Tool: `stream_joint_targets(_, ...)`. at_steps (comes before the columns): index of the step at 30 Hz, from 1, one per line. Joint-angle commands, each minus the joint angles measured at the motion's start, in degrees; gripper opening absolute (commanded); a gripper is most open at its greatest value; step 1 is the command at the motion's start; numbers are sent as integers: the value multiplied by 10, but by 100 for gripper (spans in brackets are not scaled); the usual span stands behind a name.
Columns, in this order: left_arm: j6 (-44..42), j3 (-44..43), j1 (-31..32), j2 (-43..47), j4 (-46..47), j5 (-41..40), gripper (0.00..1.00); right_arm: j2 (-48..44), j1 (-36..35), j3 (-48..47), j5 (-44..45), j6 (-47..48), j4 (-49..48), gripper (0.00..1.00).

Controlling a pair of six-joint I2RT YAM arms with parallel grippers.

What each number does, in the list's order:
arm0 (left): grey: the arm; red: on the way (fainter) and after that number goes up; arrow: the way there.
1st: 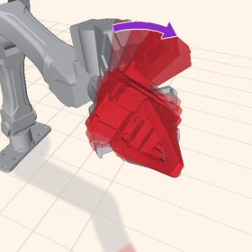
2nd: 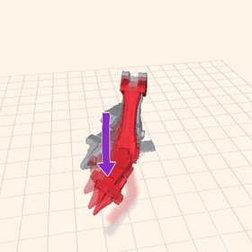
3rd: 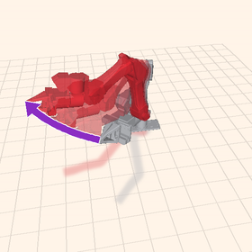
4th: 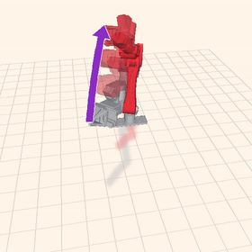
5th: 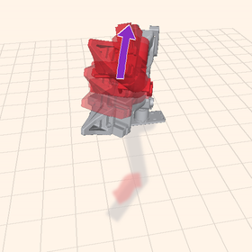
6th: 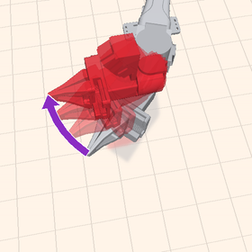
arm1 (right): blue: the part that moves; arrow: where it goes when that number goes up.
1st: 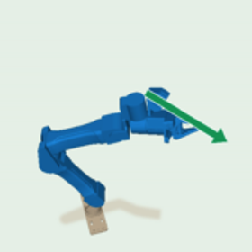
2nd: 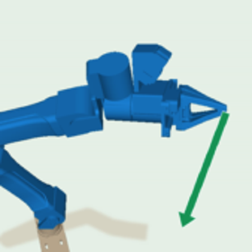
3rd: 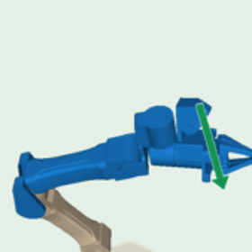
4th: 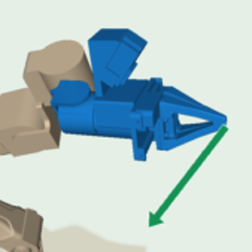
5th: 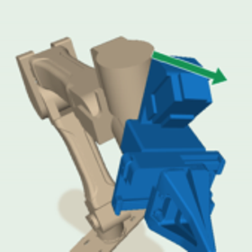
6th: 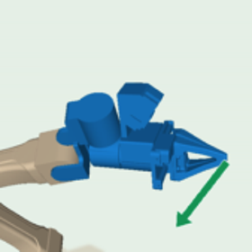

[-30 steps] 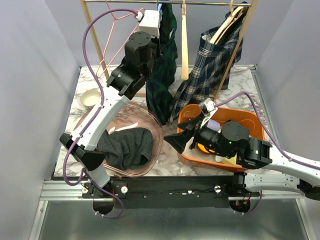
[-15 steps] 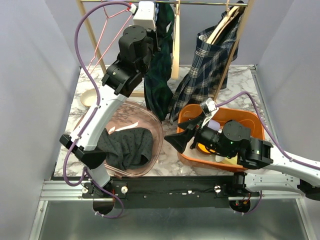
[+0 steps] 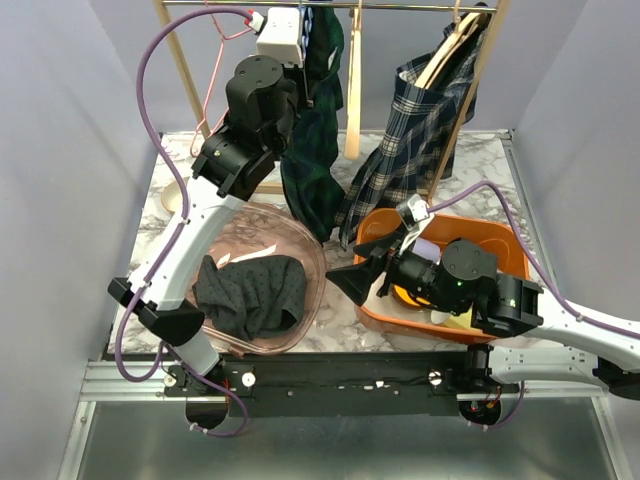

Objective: Remove the skirt from the hanger

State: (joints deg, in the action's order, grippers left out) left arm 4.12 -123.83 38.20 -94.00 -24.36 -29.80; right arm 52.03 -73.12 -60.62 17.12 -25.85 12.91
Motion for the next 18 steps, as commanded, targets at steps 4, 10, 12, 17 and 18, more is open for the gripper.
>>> stream_joint_targets(4,-10,10,-2,75,56,16,0,8,-2,-24,4,4,-6,99)
stream_joint_targets(10,-5,11,-2,102,37,28,0,5,-2,-47,20,22,5,99)
stream_joint_targets(12,0,19,-2,115,34,38,0,5,-2,-53,27,29,7,99)
stream_joint_targets(17,1,28,-2,131,30,50,0,14,-2,-65,33,34,12,99)
stream_joint_targets(18,-2,28,-2,132,28,53,0,13,-1,-67,32,34,12,100)
